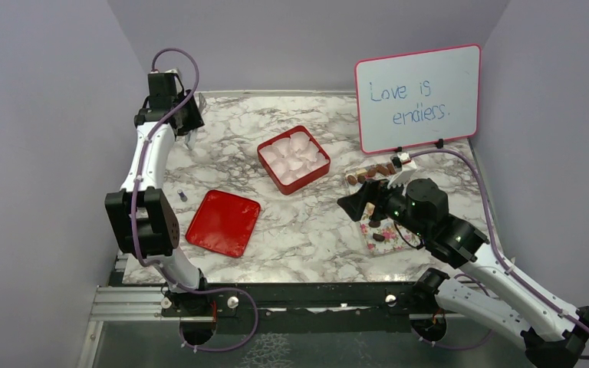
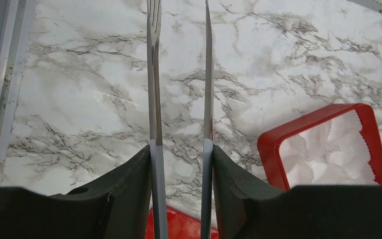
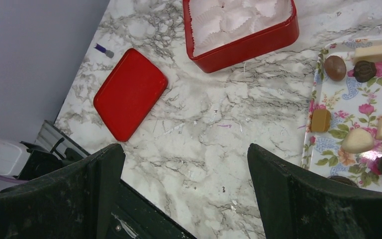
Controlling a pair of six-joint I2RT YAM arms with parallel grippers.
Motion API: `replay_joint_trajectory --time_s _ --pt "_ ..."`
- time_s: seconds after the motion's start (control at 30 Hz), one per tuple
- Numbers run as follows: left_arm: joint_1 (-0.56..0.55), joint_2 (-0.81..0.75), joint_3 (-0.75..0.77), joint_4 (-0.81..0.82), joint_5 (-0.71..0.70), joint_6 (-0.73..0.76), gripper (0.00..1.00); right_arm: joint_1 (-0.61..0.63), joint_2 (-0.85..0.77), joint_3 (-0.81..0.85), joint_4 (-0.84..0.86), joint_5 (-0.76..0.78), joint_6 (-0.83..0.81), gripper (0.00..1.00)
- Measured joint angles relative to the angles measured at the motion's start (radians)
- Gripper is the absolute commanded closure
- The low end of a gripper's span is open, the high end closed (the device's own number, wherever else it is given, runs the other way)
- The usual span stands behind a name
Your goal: Pack the chocolate
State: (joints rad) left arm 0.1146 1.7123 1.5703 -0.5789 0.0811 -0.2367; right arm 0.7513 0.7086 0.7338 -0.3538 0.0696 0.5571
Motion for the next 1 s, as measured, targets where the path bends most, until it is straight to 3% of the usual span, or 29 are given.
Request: replay_joint_trajectory --time_s 0.6,1.0 --pt "-0.349 -0.281 -0.179 -0.014 0.069 0.06 0.56 0.0 -0.075 0.084 -0.114 0.103 -0.034 0.0" --pt "-0.694 -0.363 -0.315 -0.015 0.138 0.097 0.57 0.0 -0.139 0.136 -0.21 0.195 -0.041 0.0"
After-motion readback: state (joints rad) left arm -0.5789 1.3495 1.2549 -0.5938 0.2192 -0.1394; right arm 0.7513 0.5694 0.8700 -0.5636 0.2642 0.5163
